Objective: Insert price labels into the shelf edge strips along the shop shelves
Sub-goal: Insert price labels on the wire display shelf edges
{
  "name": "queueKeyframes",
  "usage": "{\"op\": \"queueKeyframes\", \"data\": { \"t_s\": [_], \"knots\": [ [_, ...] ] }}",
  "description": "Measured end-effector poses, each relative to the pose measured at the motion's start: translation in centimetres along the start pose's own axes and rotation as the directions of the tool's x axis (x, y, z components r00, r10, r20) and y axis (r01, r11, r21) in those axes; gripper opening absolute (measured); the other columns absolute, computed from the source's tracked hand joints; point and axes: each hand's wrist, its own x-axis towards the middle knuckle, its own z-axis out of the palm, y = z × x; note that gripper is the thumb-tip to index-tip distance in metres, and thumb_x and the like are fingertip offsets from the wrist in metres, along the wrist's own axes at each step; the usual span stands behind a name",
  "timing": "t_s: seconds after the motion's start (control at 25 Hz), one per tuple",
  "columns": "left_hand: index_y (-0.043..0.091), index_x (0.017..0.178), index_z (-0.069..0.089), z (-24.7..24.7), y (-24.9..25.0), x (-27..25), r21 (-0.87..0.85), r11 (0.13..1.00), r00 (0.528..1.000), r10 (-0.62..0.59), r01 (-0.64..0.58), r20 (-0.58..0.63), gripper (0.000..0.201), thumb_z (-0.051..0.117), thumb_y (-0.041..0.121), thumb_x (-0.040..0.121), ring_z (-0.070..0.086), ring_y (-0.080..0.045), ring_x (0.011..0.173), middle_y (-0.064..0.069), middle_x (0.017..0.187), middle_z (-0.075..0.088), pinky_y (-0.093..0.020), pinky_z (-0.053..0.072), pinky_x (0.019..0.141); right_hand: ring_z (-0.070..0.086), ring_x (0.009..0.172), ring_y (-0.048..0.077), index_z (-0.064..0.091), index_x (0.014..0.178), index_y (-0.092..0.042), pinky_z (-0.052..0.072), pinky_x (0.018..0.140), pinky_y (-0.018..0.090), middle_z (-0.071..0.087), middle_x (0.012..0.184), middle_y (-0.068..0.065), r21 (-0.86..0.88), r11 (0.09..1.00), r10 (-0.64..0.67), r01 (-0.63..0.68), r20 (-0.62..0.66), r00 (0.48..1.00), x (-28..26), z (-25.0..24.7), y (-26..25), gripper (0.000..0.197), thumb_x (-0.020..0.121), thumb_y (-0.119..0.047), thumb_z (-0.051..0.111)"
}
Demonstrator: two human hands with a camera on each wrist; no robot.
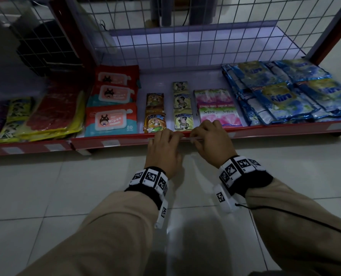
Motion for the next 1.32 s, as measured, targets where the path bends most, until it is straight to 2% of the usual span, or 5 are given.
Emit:
{"op": "queueKeyframes", "data": {
  "t_s": [0.16, 0.52, 0.84, 1.16, 1.32],
  "knots": [
    [0.016, 0.117, 0.053, -0.2, -0.2, 0.6, -0.17, 0.984, 0.997, -0.057, 0.047, -0.054, 0.028, 0.051, 0.024, 0.09, 0.044, -0.025, 0.107, -0.005, 0.114, 0.053, -0.039, 0.039, 0.088, 0.058, 0.092, 0.022, 0.069, 0.092, -0.012, 0.049, 0.084, 0.035, 0.064, 0.093, 0.006, 0.423, 0.894, 0.193, -0.15, -0.06, 0.979, 0.4, -0.6, 0.6, 0.008, 0.085, -0.01, 0.064],
    [0.014, 0.115, 0.061, -0.4, -0.3, 1.0, -0.379, 0.924, 0.992, -0.091, 0.053, -0.082, 0.029, 0.045, 0.031, 0.098, 0.047, -0.029, 0.108, -0.01, 0.114, 0.057, -0.041, 0.04, 0.09, 0.066, 0.067, 0.015, 0.056, 0.107, 0.007, 0.057, 0.068, 0.023, 0.065, 0.078, 0.014, 0.933, 0.127, 0.347, -0.335, 0.275, 0.897, -0.3, -0.8, -1.9, 0.027, 0.081, 0.011, 0.064],
    [0.008, 0.105, 0.062, -0.5, -0.4, 1.1, -0.279, 0.958, 0.995, -0.087, 0.071, -0.044, 0.023, 0.051, 0.026, 0.095, 0.046, -0.03, 0.106, -0.012, 0.11, 0.055, -0.044, 0.041, 0.088, 0.065, 0.08, 0.022, 0.066, 0.099, -0.001, 0.053, 0.075, 0.029, 0.069, 0.09, 0.014, 0.704, 0.68, 0.247, -0.205, 0.043, 0.968, 0.6, -1.0, -1.5, 0.015, 0.084, -0.003, 0.066],
    [0.01, 0.102, 0.062, -0.9, -0.6, 1.3, -0.254, 0.965, 0.997, -0.072, 0.064, -0.021, 0.021, 0.052, 0.028, 0.095, 0.046, -0.029, 0.105, -0.01, 0.108, 0.055, -0.042, 0.04, 0.087, 0.059, 0.071, 0.015, 0.065, 0.084, -0.007, 0.048, 0.067, 0.022, 0.066, 0.079, 0.006, 0.639, 0.752, 0.224, -0.163, -0.015, 0.975, 0.7, -1.7, 0.0, 0.009, 0.082, -0.013, 0.072],
    [0.012, 0.1, 0.063, -1.2, -0.7, 1.3, -0.2, 0.979, 0.999, -0.035, 0.033, -0.007, 0.018, 0.056, 0.026, 0.092, 0.046, -0.028, 0.105, -0.008, 0.108, 0.055, -0.038, 0.037, 0.085, 0.051, 0.1, 0.018, 0.063, 0.114, -0.015, 0.042, 0.083, 0.03, 0.062, 0.109, 0.003, 0.347, 0.932, -0.109, 0.106, -0.012, 0.994, 1.4, -3.2, -0.2, 0.031, 0.083, -0.016, 0.067]
  ]
}}
